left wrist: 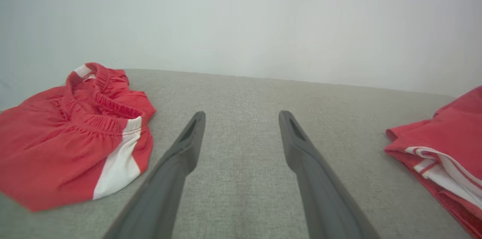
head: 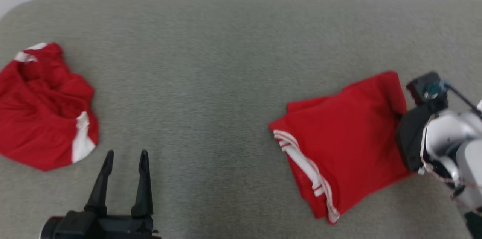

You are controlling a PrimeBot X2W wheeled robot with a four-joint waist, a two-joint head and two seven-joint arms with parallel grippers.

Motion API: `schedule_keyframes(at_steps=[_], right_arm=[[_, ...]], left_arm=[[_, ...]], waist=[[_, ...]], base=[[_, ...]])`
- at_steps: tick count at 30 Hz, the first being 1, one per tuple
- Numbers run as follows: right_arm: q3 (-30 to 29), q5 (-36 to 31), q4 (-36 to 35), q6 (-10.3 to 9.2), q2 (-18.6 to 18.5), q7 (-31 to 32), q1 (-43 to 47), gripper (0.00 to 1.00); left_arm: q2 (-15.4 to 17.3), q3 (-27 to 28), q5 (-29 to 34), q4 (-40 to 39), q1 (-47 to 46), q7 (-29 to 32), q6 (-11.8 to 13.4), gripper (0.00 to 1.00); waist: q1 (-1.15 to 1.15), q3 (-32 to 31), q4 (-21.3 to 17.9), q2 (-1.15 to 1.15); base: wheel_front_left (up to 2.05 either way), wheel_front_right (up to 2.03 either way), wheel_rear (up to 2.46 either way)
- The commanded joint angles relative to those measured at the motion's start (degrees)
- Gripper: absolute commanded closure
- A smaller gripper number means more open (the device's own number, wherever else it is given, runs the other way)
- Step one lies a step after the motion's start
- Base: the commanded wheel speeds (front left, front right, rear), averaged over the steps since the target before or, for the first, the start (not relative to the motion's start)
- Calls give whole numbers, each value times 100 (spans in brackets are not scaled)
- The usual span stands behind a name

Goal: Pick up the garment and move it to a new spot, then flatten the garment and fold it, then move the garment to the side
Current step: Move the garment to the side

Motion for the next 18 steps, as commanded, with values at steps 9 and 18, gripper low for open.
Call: schedule_keyframes(at_steps=[9, 18], right_arm=[[365, 100, 857, -16, -528, -485, -1397, 100], [58, -348, 1821, -16, -881, -1225, -2339, 100]], left_arm=[[271, -11, 436, -486, -699, -16, -120, 0], [668, -430, 606, -1187, -1111, -16, -122, 0]], waist=[[-1, 1368, -1638, -1], [-1, 1957, -2194, -1]], base=[[0, 0, 0], [0, 0, 0]])
